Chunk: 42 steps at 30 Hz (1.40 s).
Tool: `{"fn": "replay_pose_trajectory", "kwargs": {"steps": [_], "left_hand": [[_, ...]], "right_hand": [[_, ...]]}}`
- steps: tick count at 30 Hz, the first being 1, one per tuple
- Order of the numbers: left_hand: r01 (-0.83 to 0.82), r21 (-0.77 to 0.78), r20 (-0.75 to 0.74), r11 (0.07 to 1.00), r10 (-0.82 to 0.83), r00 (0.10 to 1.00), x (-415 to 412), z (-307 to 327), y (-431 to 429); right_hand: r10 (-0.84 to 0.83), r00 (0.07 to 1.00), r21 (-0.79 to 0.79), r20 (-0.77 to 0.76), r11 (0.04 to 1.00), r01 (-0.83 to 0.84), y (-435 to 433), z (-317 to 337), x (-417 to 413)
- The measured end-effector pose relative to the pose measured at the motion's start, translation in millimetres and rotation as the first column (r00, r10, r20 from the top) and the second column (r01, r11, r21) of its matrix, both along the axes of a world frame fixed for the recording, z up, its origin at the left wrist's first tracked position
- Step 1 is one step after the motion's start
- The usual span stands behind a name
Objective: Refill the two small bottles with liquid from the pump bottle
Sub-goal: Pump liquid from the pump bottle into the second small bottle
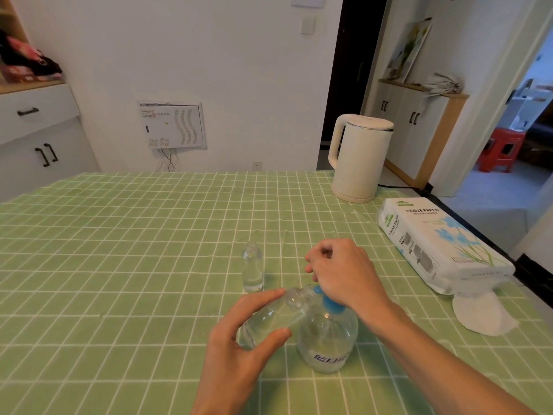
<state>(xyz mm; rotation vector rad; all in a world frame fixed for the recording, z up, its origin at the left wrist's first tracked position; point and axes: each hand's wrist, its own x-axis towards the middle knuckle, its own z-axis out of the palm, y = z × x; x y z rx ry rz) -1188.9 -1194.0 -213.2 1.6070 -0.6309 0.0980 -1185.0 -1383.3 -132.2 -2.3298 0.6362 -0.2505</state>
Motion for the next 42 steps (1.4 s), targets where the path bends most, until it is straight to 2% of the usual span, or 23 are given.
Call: {"fn": "replay_pose_trajectory", "kwargs": {"steps": [11, 18, 42], "left_hand": [[-0.005, 0.001, -0.008, 1.0, 0.005, 1.0, -3.0, 2.8, 2.3], [0.01, 0.002, -0.004, 1.0, -0.01, 1.0, -1.2, 1.6, 1.5], [0.024, -0.017, -0.004, 1.0, -0.024, 1.0, 1.9, -3.3, -0.2]], "right_hand": [[0.006, 1.0, -0.054, 0.014, 0.999, -0.005, -0.2, 8.5, 0.8], [0.009, 1.0, -0.008, 0.022, 1.0, -0.008, 0.3, 5.1, 0.3], [0.003, 1.0, -0.013, 0.028, 1.0, -0.003, 0.0, 4.0, 2.7]]}}
